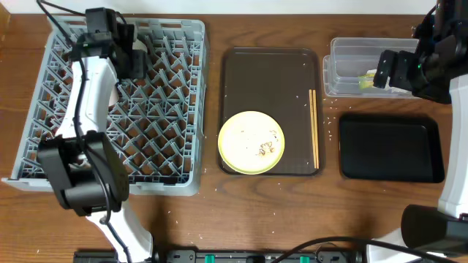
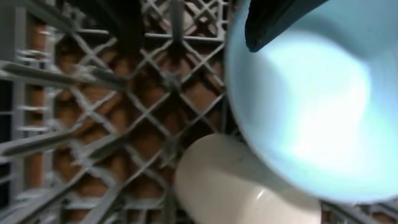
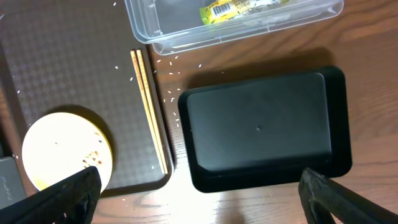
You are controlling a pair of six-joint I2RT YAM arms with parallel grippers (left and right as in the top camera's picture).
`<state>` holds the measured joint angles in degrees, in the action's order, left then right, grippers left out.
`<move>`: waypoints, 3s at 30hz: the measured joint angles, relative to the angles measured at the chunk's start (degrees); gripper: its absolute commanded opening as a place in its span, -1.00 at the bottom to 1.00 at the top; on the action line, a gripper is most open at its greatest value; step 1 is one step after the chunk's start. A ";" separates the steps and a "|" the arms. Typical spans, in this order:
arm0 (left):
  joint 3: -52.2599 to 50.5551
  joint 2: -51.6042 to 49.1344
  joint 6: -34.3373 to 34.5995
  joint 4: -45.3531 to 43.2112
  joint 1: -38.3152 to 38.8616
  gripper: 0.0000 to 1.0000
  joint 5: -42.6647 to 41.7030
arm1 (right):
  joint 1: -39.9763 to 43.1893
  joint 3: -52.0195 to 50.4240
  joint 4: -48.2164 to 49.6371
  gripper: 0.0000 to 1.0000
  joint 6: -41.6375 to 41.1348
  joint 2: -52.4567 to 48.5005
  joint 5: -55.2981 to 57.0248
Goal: Sort waste into correct bins and load items into the dishwasher
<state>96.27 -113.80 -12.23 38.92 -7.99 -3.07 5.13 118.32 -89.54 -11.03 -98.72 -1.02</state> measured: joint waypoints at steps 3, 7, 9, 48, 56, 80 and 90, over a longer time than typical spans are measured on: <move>0.00 -1.31 -0.02 -0.04 -0.04 -0.03 2.21 | 0.00 0.00 0.00 0.99 0.00 0.00 -0.02; 0.00 -1.64 -0.02 -0.11 -0.04 -0.31 3.54 | 0.00 0.00 0.00 0.99 0.00 0.00 -0.02; 0.00 -1.64 -0.20 -0.15 -0.04 -0.36 3.78 | 0.00 0.00 0.00 0.99 0.00 0.00 -0.02; -0.15 25.35 26.12 20.52 -5.99 -0.85 -9.22 | 0.00 0.00 0.00 0.99 0.00 0.00 0.00; -6.58 24.65 27.06 21.24 -11.67 -0.85 -28.44 | 0.00 0.00 0.00 0.99 0.00 0.00 0.00; -25.31 18.03 27.36 -3.67 -31.30 -0.85 -65.85 | 0.00 0.00 0.00 0.99 0.00 0.00 0.00; -25.33 16.57 27.63 -2.21 -33.70 -0.85 -69.44 | 0.00 0.00 0.00 0.99 0.00 0.00 0.00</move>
<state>70.94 -97.23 15.40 36.71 -41.69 -72.51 5.13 118.32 -89.54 -11.03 -98.72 -1.02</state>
